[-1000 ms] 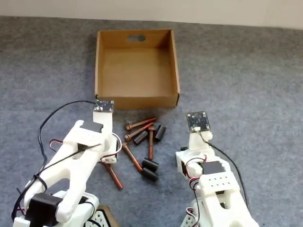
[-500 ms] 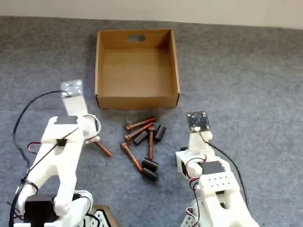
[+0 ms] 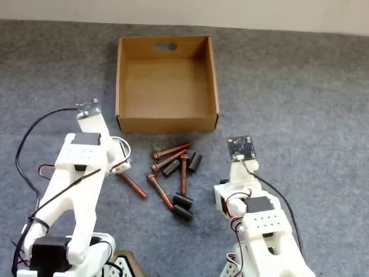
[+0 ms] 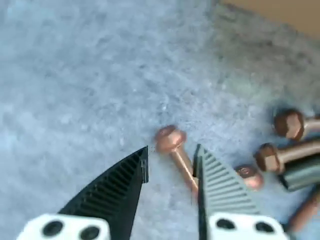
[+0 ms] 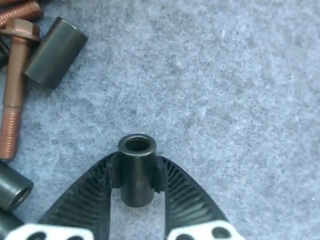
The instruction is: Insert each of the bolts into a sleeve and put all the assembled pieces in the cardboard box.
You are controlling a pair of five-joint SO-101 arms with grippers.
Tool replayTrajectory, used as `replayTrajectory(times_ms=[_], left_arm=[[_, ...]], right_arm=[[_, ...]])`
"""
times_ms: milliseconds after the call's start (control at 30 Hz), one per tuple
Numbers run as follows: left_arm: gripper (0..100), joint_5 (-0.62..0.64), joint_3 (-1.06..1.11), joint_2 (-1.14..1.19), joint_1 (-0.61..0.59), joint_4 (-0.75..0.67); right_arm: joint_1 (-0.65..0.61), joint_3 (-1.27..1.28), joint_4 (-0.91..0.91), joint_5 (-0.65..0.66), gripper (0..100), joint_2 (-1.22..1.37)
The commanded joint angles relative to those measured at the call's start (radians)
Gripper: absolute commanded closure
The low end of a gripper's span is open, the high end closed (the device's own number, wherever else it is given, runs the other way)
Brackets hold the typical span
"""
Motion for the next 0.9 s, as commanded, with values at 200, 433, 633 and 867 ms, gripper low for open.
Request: replayTrajectory(times_ms=[200,433,633,867], left_arm=[[82,0.133,-0.033,0.002,0.041,0.097],[82,0.133,0.11,0.002,0.041,-0.068],[82,0.133,0.174,0.002,0.041,-0.189],[93,0.118,0.173,0.004,0.042,-0.203]], right_arm=[[-0.008,-0.004,-0.016,-0.005,99.2,-0.015],[-0.008,-0.002,-0.016,-0.005,99.2,-0.015],[-0.008,-0.002,-0.016,-0.005,99.2,-0.015],[-0.008,-0.002,-0.016,-0.005,99.2,-0.015]])
